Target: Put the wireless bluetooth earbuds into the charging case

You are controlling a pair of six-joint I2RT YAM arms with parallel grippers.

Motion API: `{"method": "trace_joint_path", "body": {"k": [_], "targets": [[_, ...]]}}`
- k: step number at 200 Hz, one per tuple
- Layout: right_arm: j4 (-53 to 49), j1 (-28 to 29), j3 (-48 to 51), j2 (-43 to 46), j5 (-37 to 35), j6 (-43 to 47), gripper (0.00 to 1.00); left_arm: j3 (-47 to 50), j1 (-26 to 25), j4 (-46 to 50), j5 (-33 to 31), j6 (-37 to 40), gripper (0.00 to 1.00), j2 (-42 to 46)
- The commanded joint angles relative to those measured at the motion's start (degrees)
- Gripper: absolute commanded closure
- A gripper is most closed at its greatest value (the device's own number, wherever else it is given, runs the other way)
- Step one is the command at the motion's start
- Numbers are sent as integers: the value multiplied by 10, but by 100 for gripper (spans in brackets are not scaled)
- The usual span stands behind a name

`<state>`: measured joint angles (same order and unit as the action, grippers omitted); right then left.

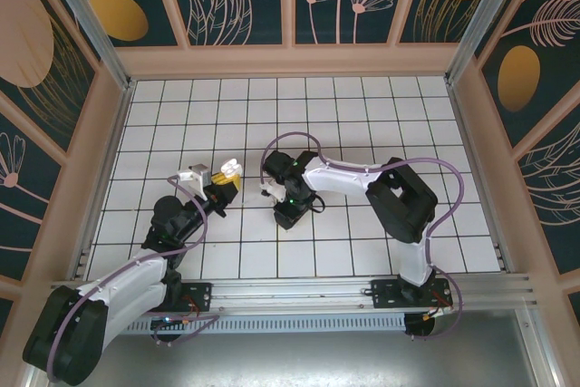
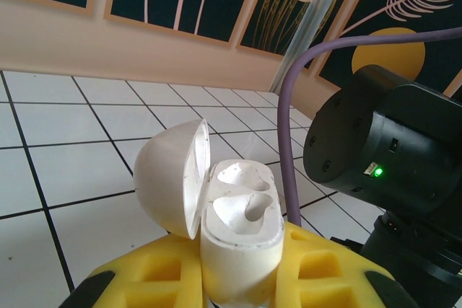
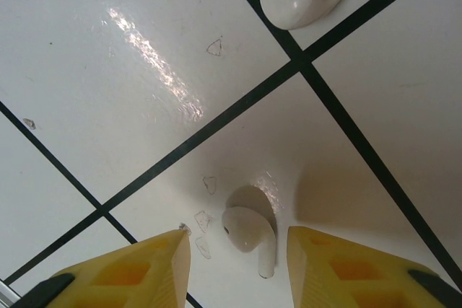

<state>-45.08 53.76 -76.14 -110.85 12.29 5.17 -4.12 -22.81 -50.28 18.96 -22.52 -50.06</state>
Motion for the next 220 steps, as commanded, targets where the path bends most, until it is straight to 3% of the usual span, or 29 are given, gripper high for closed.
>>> {"method": "trace_joint_path", "body": {"k": [1, 78, 114, 220], "targets": [[-10, 7, -13, -12, -7, -14, 60, -9, 3, -5, -4, 10, 83, 8], [-4, 15, 1, -18, -30, -23, 61, -8, 3, -3, -2, 8, 83, 10], [9, 15, 9, -16, -36, -32, 72, -9, 3, 2, 0, 9, 83, 12], [59, 14, 47, 36, -49, -67, 77, -26, 4, 12, 23, 30, 83, -5]]}}
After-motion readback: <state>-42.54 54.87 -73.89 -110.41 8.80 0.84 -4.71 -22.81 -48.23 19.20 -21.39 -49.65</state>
